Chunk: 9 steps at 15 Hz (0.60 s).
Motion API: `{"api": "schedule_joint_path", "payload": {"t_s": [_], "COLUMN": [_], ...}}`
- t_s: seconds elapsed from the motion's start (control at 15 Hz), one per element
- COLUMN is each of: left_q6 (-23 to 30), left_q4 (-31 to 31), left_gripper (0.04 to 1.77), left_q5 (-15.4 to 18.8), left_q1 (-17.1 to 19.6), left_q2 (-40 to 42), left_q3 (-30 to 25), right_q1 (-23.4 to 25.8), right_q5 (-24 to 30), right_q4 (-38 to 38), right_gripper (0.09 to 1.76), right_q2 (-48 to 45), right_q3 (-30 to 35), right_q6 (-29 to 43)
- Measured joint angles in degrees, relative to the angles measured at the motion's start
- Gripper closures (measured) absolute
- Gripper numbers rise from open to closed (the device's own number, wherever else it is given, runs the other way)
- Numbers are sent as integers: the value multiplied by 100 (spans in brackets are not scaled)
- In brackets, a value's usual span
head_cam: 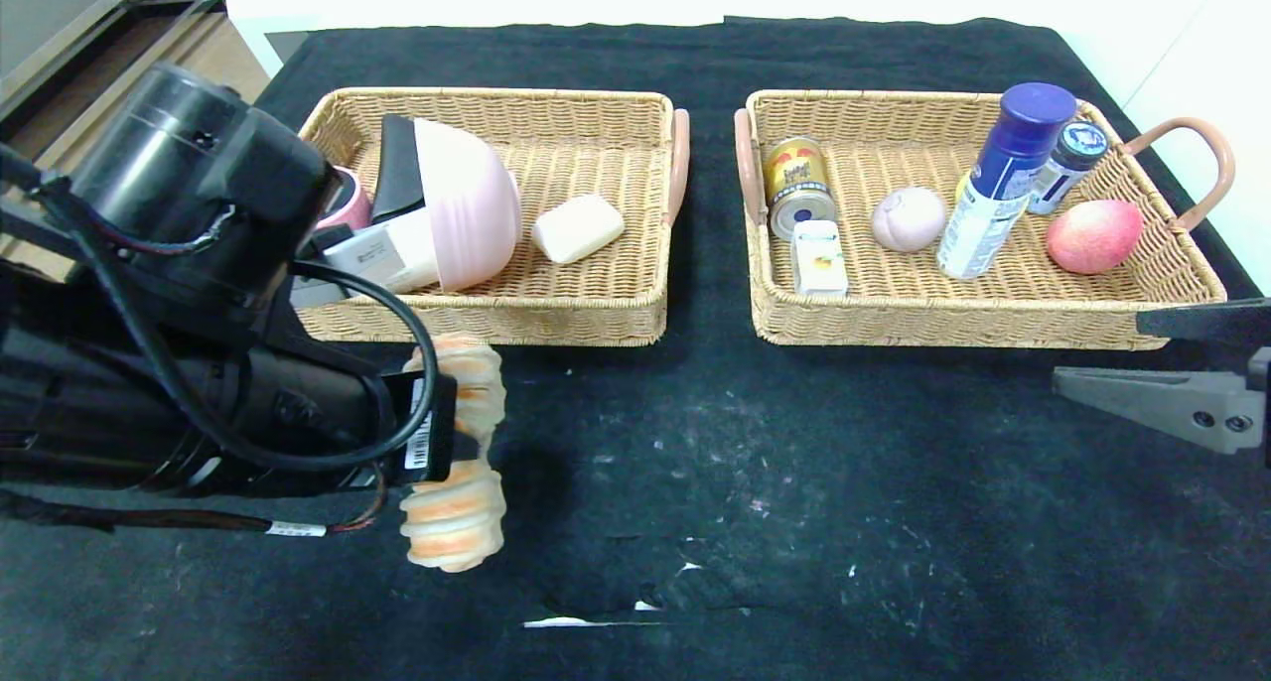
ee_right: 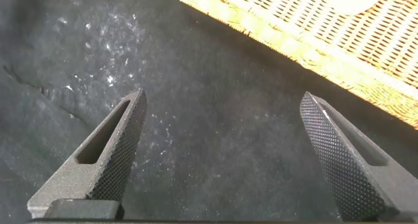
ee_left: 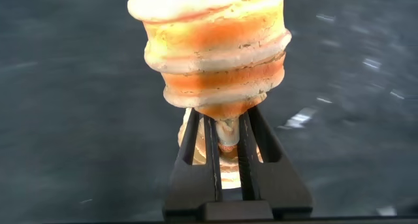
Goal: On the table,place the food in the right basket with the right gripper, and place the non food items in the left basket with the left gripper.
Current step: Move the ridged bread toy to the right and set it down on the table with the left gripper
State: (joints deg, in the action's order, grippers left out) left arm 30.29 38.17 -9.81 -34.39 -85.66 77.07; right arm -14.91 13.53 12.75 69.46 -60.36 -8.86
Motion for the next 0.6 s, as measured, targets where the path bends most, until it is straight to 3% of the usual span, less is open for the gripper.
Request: {"api": "schedule_joint_path", "payload": {"t_s": [0.33,0.6], "left_q6": [261,377], "left_q4": [-44,-83], "left_gripper": [154,154], "left_q5": [-29,9], "left_q1": [-976,-1403], "left_q2": [-590,-1113], "left_q3": [507,1074], "right_q1": [28,30], "right_q5": [0,-6], "right_q4": [0,0], "right_gripper": [14,14], "right_q2": [40,66], "right_q3": [-9,-6], "right_q6": [5,2]}}
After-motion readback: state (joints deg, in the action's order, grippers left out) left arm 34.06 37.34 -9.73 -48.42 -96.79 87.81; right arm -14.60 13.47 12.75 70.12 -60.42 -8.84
